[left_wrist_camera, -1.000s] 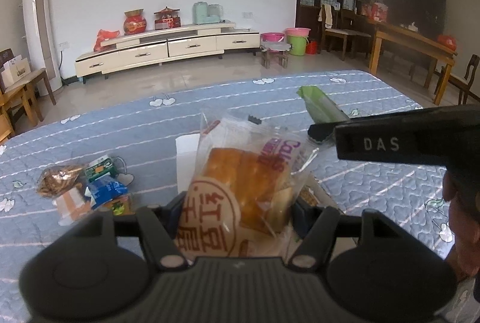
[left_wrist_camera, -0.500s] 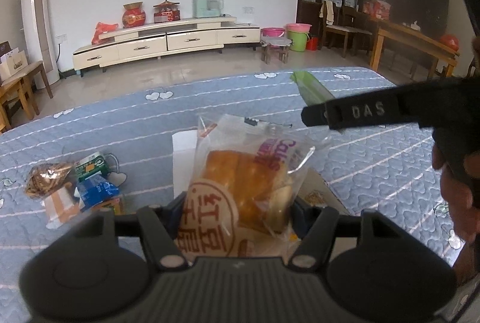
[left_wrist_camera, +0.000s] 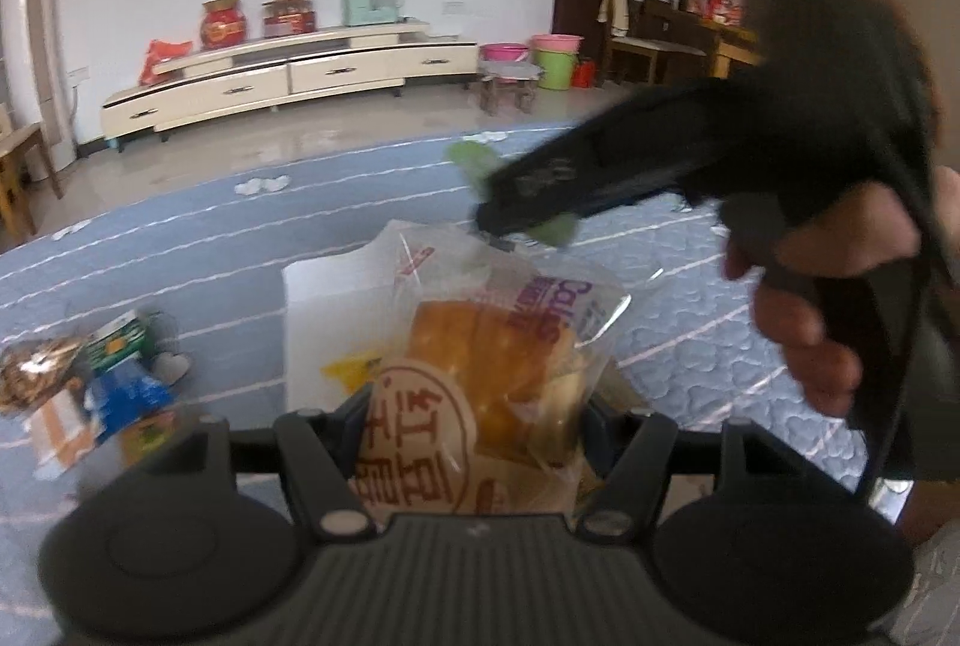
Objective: Organize snacks
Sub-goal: 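Lower both packs onto the white paper and open both grippers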
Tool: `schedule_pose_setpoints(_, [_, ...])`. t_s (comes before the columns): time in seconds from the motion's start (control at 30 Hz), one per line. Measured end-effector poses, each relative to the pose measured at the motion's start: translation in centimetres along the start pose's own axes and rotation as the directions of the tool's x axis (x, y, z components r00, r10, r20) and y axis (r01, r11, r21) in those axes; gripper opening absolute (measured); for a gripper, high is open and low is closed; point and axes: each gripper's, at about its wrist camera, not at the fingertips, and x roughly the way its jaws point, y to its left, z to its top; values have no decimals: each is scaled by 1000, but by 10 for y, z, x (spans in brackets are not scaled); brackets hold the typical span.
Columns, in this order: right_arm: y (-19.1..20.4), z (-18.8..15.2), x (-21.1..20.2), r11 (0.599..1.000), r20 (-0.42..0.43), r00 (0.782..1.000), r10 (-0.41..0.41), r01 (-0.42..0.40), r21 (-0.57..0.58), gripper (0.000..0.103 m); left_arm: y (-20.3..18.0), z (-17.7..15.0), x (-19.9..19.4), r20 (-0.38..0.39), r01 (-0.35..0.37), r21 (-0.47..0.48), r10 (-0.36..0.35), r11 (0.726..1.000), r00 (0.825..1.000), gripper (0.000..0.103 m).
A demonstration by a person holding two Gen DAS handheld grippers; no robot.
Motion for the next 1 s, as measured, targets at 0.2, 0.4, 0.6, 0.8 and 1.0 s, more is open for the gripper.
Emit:
schedule_pose_setpoints(0.2, [5, 3, -17, 1000, 63, 998, -27, 27, 1, 85, 4, 3, -2, 30, -8, -5, 9, 1000, 1000, 84])
schedule_pose_setpoints(0.4, [10, -20, -59, 998, 101, 993, -62, 61, 20, 86, 14, 0, -16, 38, -56, -47, 57, 997, 998, 86])
schedule_pose_setpoints(0.6, [21, -49, -105, 996, 128, 988, -87, 83, 32, 86, 32, -7, -44, 43, -140, -85, 144, 987, 989, 87])
schedule_pose_setpoints(0.8, [41, -70, -132, 996, 138, 986, -89, 85, 35, 88, 58, -20, -64, 33, -210, -127, 216, 969, 976, 88])
schedule_pose_setpoints(1.0, [62, -81, -142, 998, 131, 989, -63, 60, 29, 89, 84, -31, -86, 25, -270, -163, 277, 949, 961, 88])
